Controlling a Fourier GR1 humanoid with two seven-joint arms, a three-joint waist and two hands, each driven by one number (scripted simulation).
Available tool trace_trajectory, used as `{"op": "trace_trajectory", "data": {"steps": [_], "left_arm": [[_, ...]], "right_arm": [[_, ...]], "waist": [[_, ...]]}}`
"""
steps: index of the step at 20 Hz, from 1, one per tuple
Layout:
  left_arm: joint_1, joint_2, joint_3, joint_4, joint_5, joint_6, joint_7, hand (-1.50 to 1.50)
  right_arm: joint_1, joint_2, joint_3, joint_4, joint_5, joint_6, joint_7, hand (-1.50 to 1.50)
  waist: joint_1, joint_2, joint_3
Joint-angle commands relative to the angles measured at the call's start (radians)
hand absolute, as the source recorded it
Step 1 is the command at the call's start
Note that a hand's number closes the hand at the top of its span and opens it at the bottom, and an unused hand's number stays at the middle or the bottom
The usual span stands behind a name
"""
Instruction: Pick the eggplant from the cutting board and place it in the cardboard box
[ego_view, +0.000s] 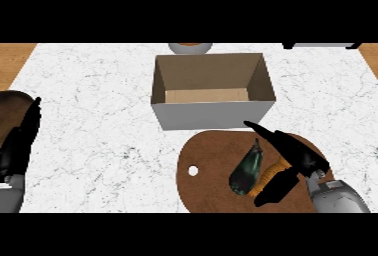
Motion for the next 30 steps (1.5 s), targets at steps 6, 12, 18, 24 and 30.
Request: {"op": "trace_trajectory", "data": {"steps": [6, 12, 18, 24, 30], "left_arm": [[0.038, -0.067, 0.012, -0.046, -0.070, 0.012, 0.002, 0.00], [0.064, -0.041, 0.069, -0.064, -0.063, -0.059, -0.015, 0.00], [0.032, -0.092, 0.040, -0.085, -0.093, -0.021, 0.034, 0.00], [0.008, -0.080, 0.068, -0.067, -0.092, -0.056, 0.034, 0.00], [0.063, -0.039, 0.118, -0.038, -0.063, -0.073, -0.008, 0.00]], "right_arm": [[-0.016, 0.046, 0.004, 0.026, 0.045, 0.095, 0.108, -1.50], [0.010, 0.083, 0.005, 0.102, 0.127, 0.077, 0.063, -1.50], [0.015, 0.105, 0.076, 0.167, 0.375, -0.153, -0.085, 1.50], [-0.062, 0.134, 0.063, 0.266, 0.502, -0.268, -0.130, 1.50], [0.117, 0.079, 0.059, -0.014, 0.745, -0.418, 0.253, 1.50]], "waist": [[0.004, 0.000, 0.000], [0.003, 0.000, 0.001], [0.004, 0.000, 0.001], [0.005, 0.001, 0.001], [-0.043, -0.016, -0.004]]}}
